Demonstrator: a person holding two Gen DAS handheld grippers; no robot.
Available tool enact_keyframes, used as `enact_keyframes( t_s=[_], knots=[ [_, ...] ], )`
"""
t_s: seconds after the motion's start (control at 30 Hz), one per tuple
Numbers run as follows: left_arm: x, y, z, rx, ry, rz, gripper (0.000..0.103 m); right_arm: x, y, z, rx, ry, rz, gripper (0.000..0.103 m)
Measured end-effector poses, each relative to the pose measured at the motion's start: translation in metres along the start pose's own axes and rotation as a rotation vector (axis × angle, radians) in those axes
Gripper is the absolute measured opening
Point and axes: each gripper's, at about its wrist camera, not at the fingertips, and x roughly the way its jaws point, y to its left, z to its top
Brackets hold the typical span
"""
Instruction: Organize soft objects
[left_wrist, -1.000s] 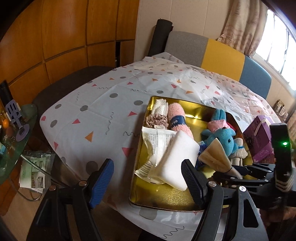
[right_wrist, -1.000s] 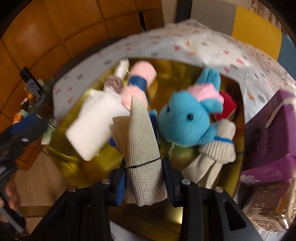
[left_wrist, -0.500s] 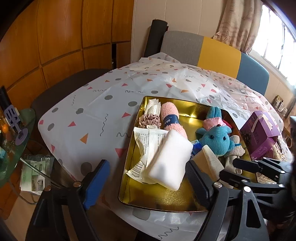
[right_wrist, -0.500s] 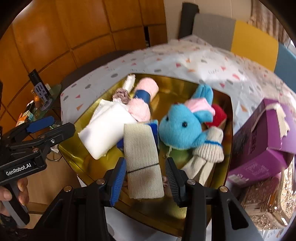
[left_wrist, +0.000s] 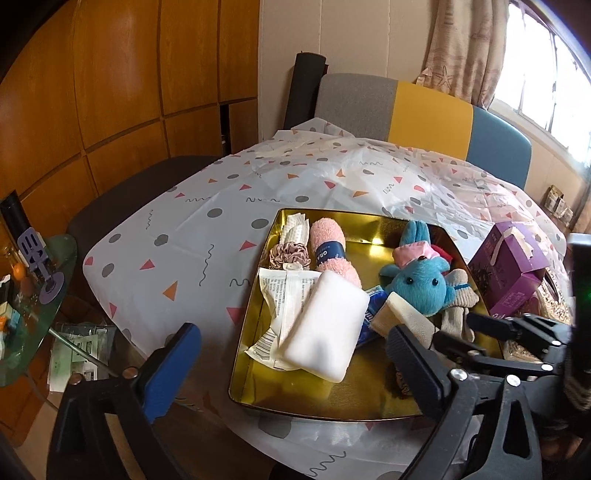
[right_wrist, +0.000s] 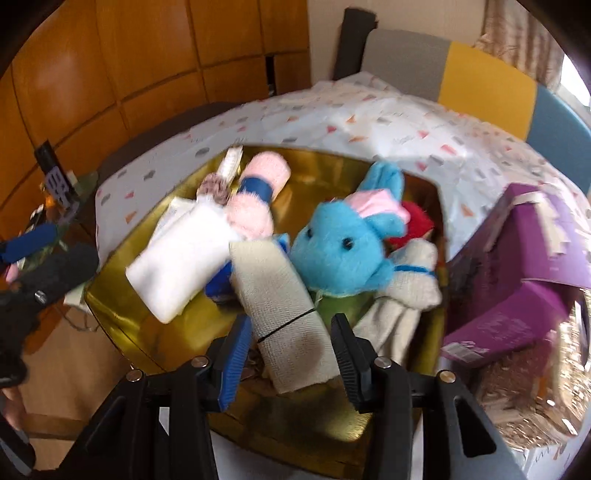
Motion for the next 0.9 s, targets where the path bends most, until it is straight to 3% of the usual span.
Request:
enact_keyframes(
  t_s=[0.1,0.37,0.5,0.9],
  knots=[
    [-0.006,-0.003,-0.001,-0.011,-0.021,-0.006,0.103,-0.022,-0.003,-0.003,0.024,-0.069,-0.035,0.06],
    [-0.021,-0.02,-0.005,0.011,-0.083,0.009,0.103,-0.058,-0.013,-0.013,0.165,-0.173,-0.241,0.06],
    [-0.026,-0.023,-0.006,0.006,-0.103,0.004,0.103,-0.064,-0.018,-0.018,0.189,-0.182,-0.274,0.06],
    [-0.027,-0.026,-0.008,0.014,-0.104,0.035,0.103,-0.064,-0.02,-0.024,0.203,-0.176,-0.264,0.06]
  ],
)
